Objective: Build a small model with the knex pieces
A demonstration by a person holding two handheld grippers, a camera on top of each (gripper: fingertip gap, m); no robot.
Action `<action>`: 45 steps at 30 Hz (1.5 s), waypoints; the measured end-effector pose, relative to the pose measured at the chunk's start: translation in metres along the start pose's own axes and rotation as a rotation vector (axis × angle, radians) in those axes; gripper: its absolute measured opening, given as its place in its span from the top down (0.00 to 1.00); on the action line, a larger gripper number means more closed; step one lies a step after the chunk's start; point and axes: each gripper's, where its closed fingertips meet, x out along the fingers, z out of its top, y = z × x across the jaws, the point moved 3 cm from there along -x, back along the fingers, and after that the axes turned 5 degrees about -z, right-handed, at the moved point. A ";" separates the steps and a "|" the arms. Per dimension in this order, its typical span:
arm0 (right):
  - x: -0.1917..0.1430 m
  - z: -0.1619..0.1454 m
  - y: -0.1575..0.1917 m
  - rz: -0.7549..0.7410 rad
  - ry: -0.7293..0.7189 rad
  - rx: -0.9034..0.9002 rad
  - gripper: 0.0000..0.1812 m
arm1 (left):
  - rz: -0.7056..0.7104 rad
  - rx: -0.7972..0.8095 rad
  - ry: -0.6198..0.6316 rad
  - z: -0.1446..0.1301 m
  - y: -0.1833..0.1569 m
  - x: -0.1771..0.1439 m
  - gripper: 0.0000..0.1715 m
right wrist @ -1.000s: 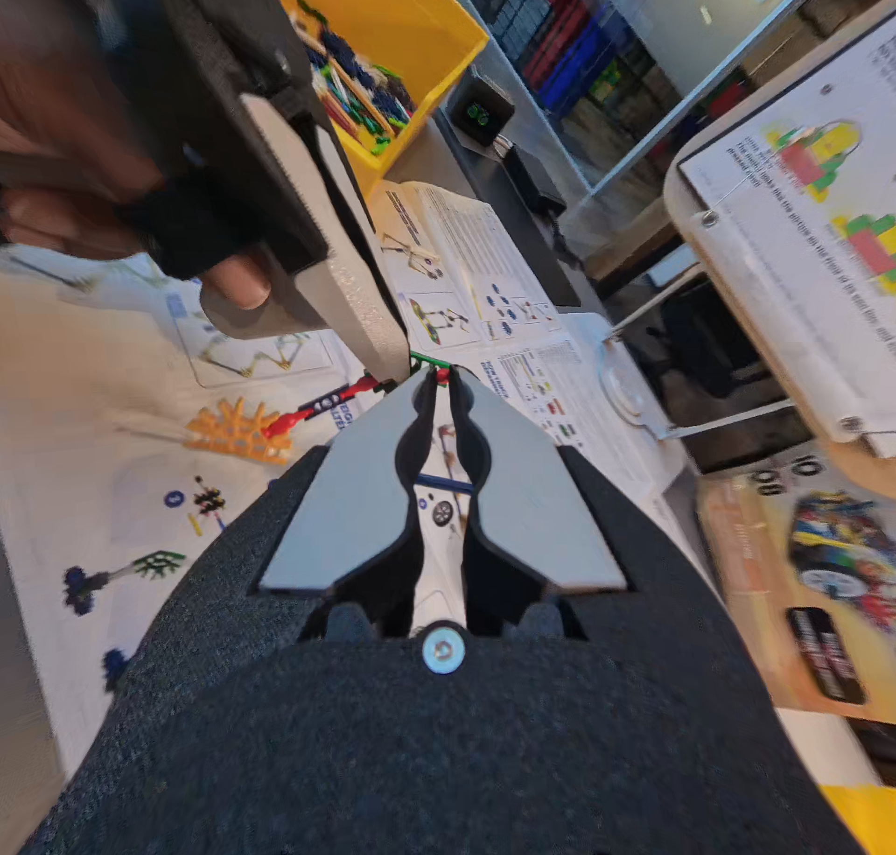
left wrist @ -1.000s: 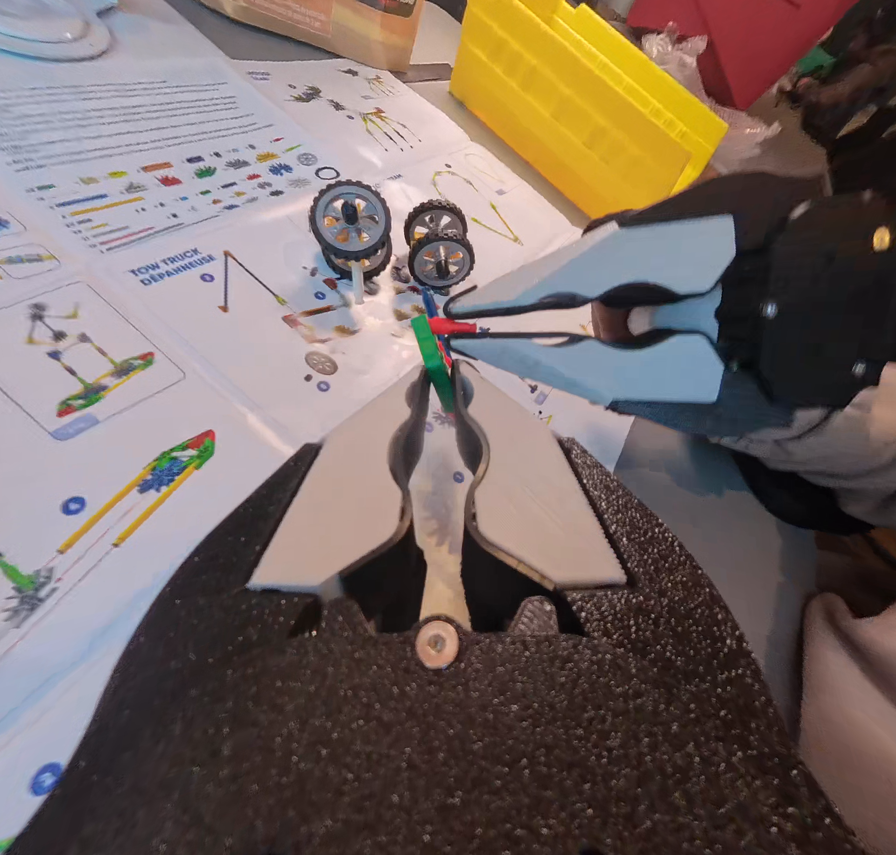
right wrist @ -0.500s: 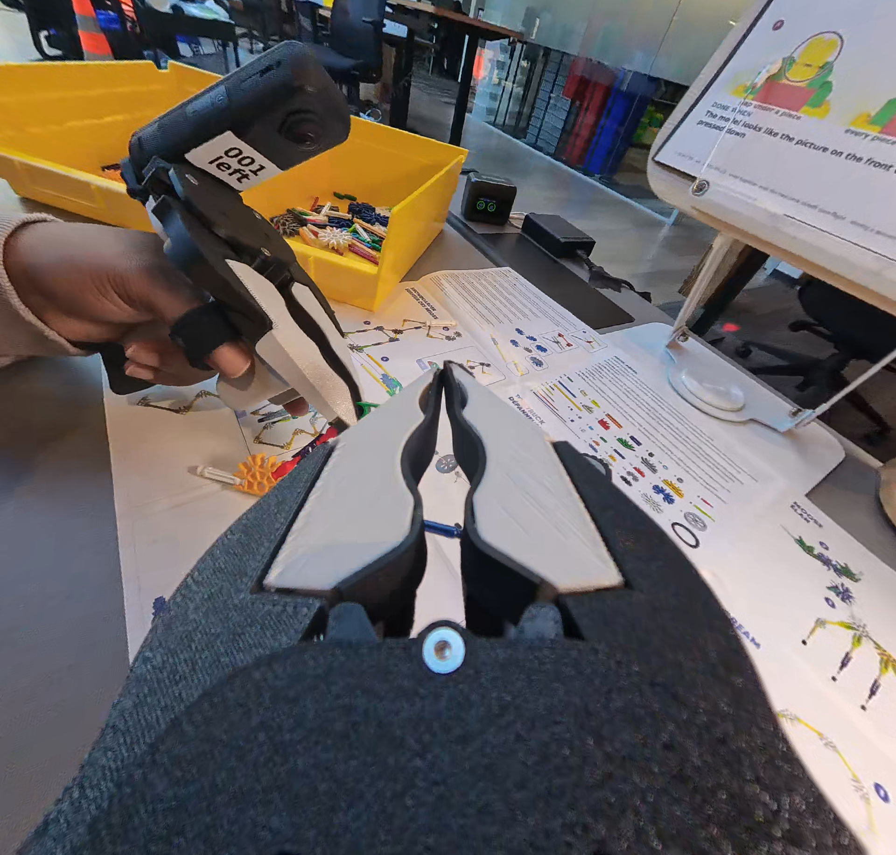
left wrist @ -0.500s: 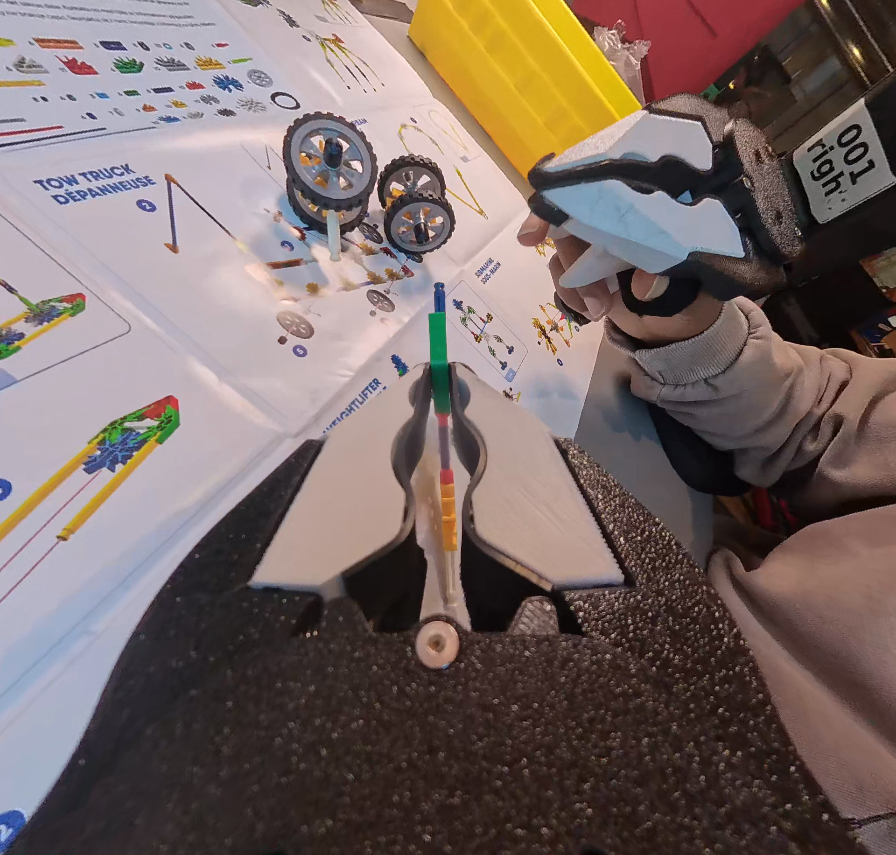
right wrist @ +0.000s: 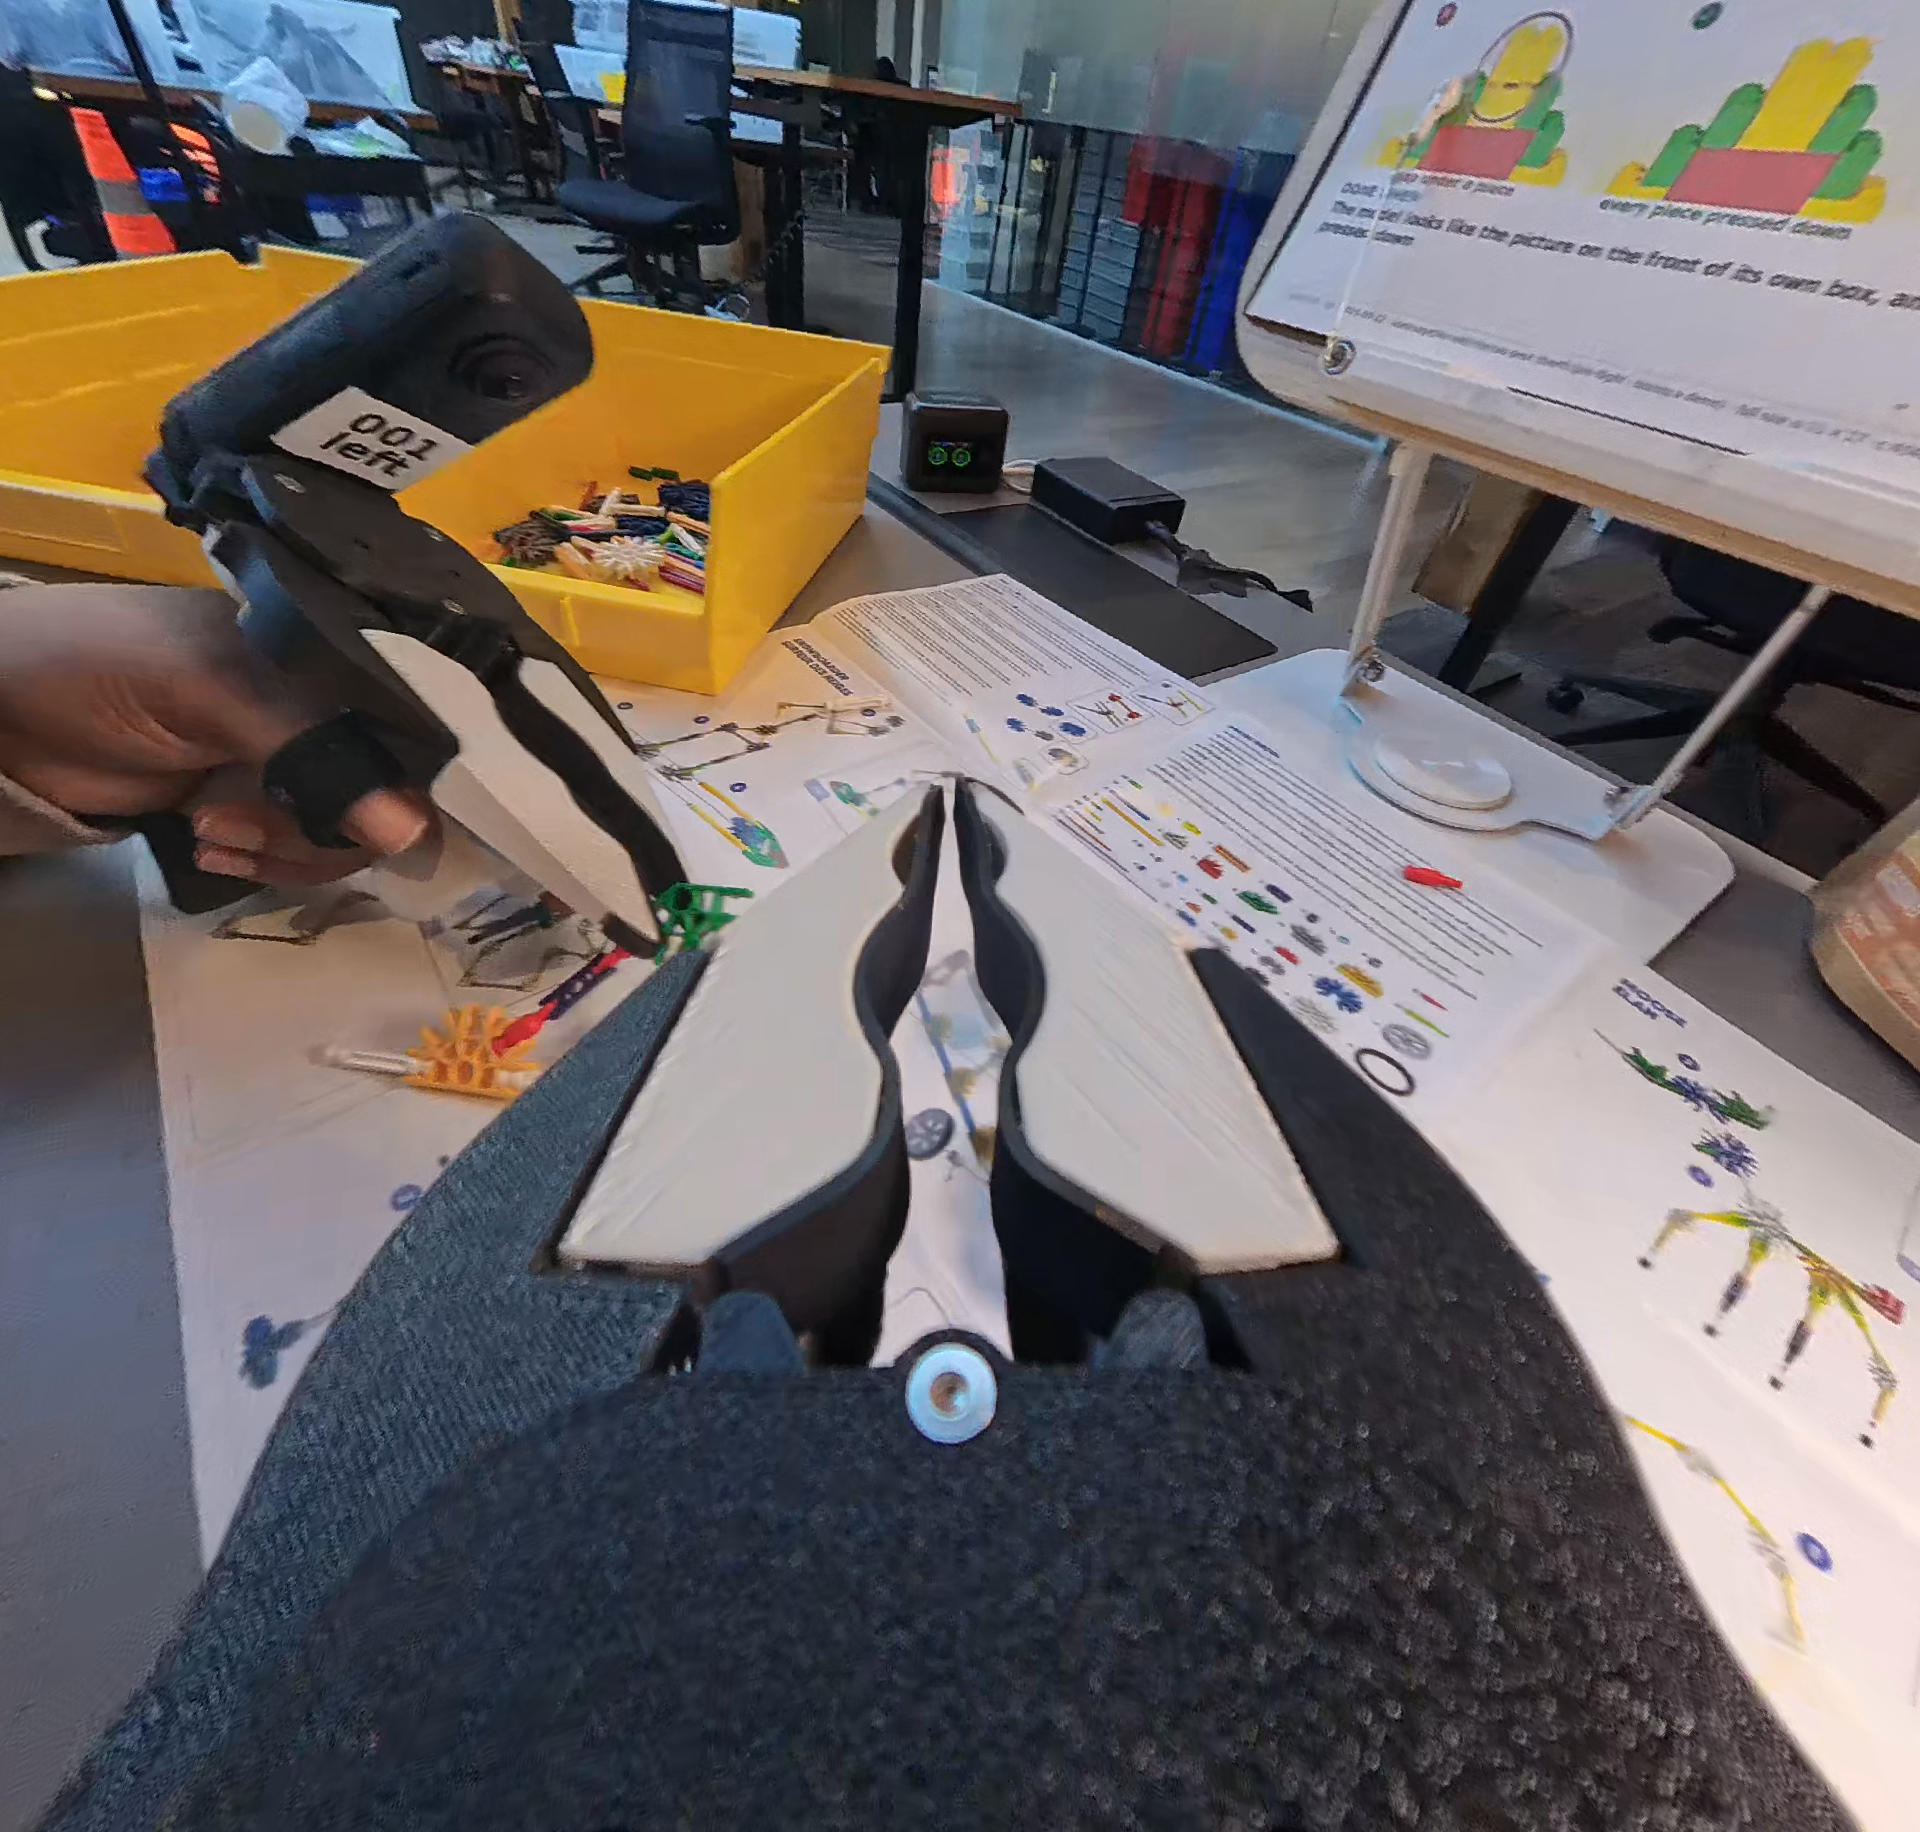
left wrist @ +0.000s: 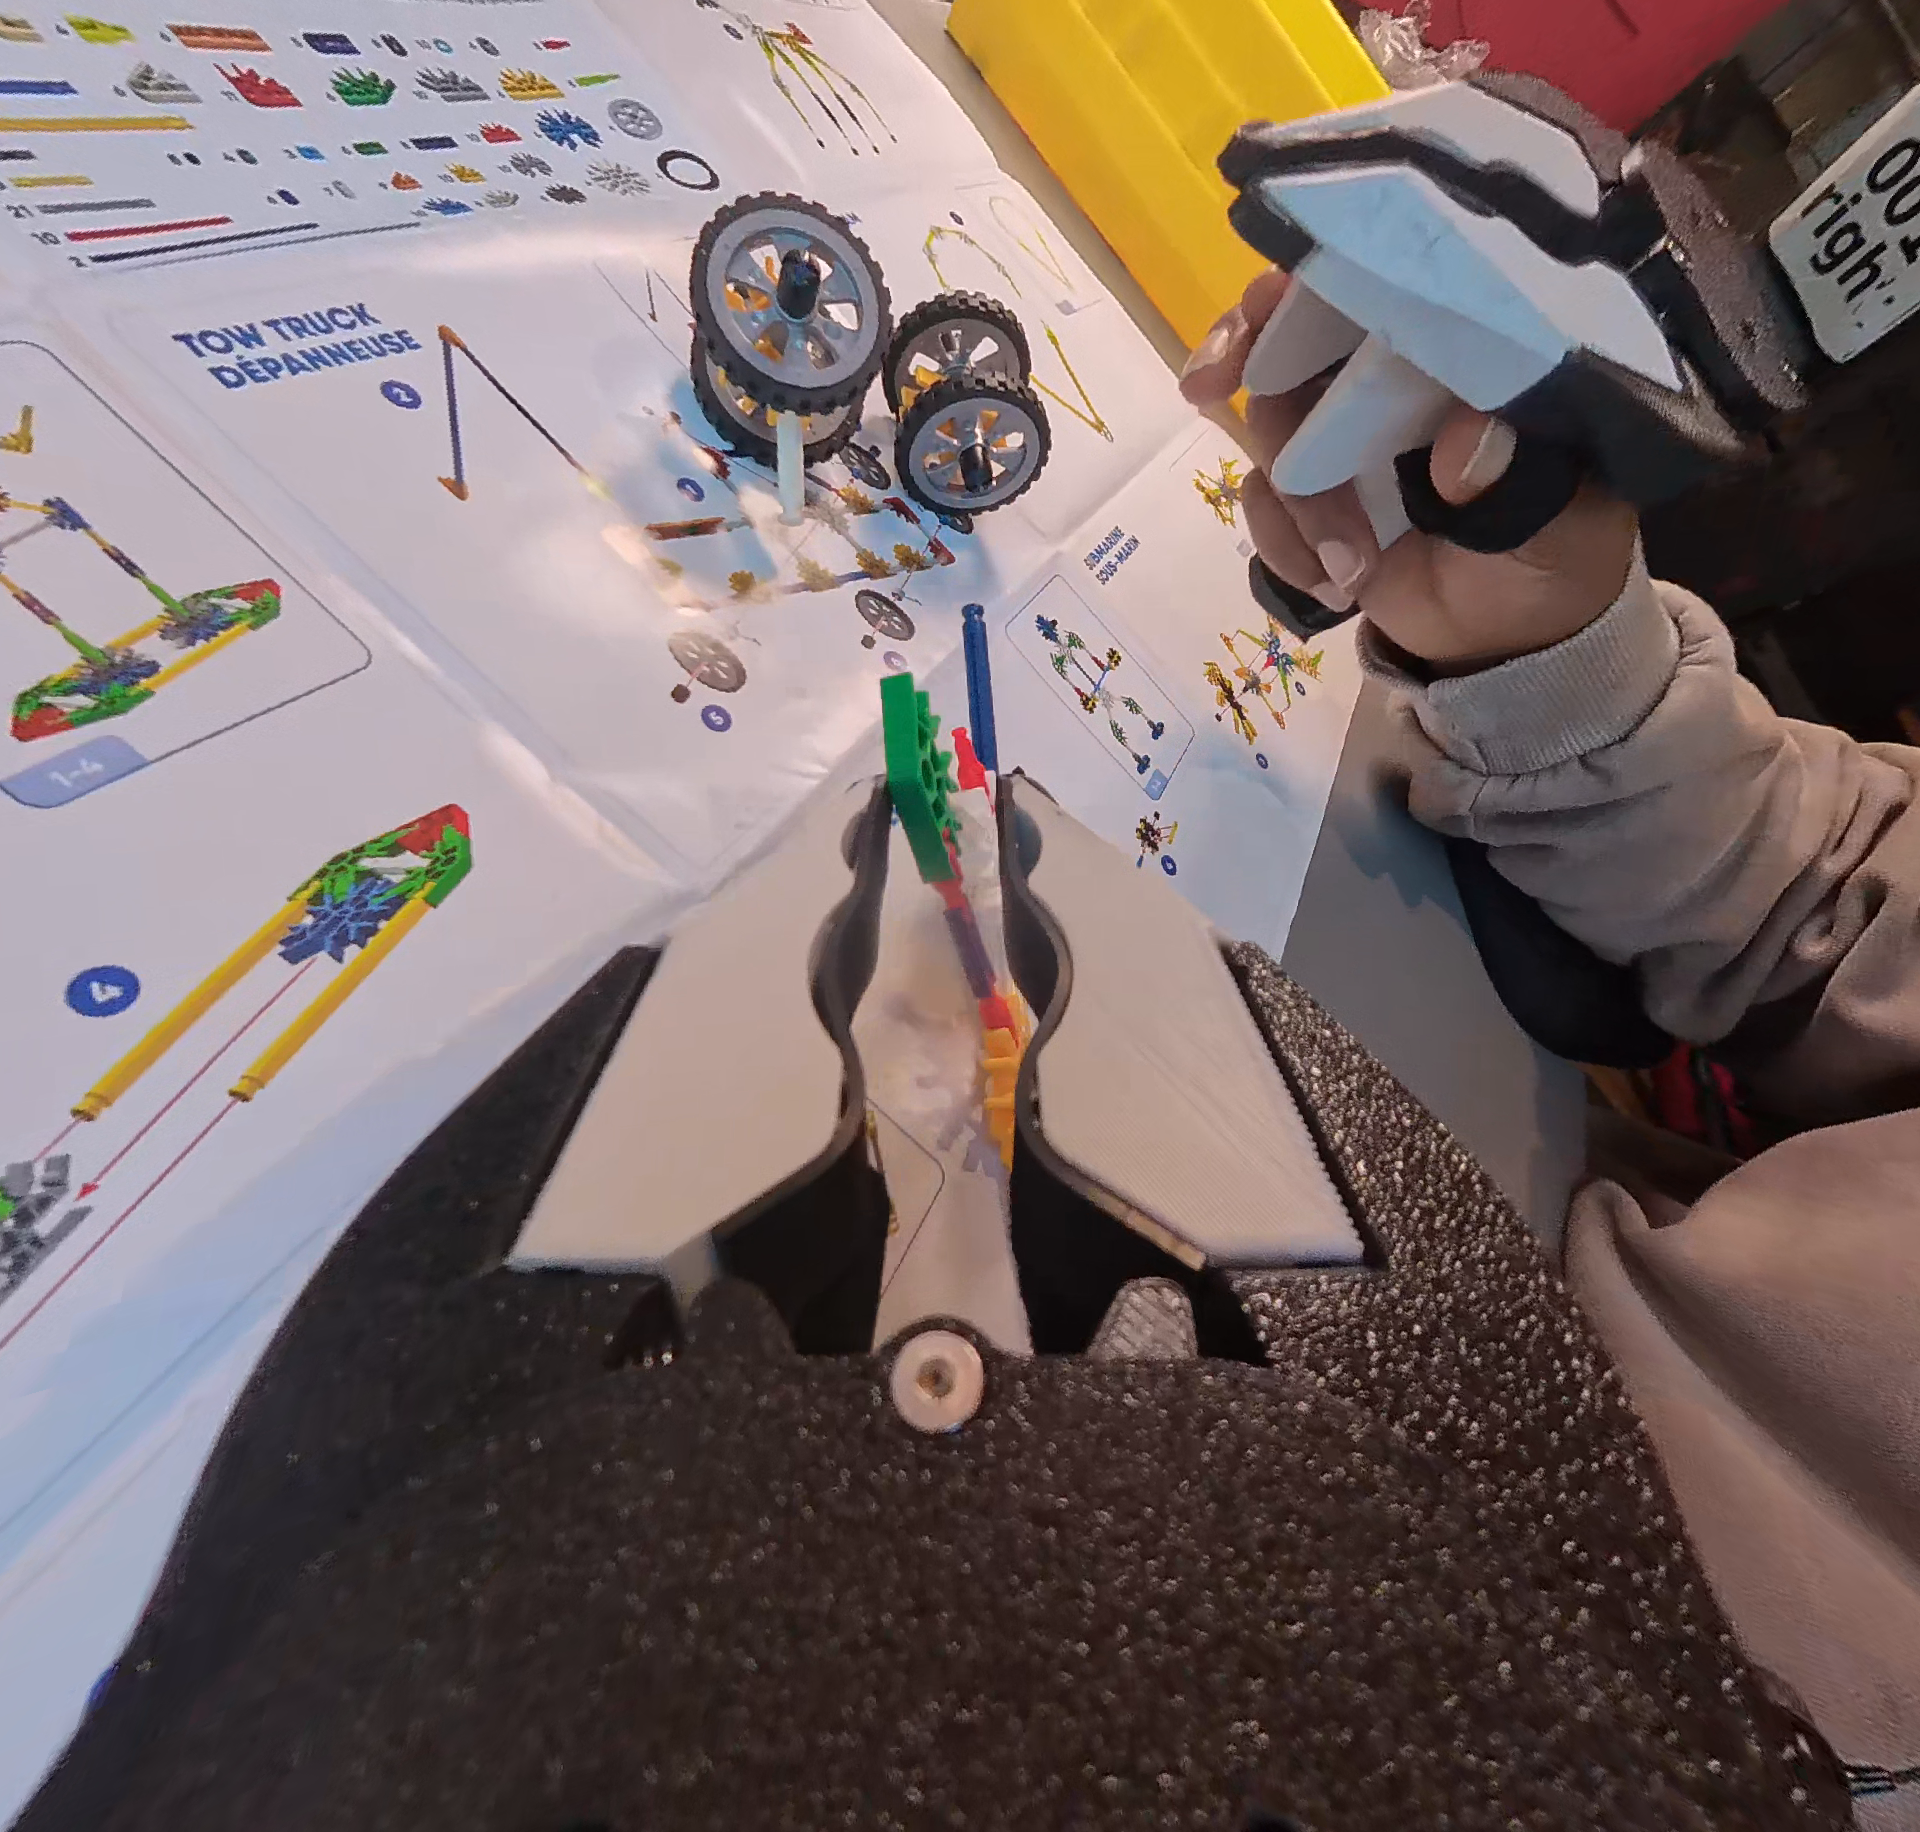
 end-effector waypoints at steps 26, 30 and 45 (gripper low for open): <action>0.153 -0.096 -0.172 0.227 0.698 -0.163 0.98 | 0.141 0.298 -0.039 0.017 0.011 -0.024 0.84; 0.127 -0.052 -0.118 0.310 0.475 -0.198 0.98 | 0.085 0.286 -0.121 0.027 0.000 -0.029 0.84; 0.008 0.045 0.074 0.349 0.009 -0.643 0.98 | -0.324 0.164 -0.353 0.054 -0.066 -0.049 0.92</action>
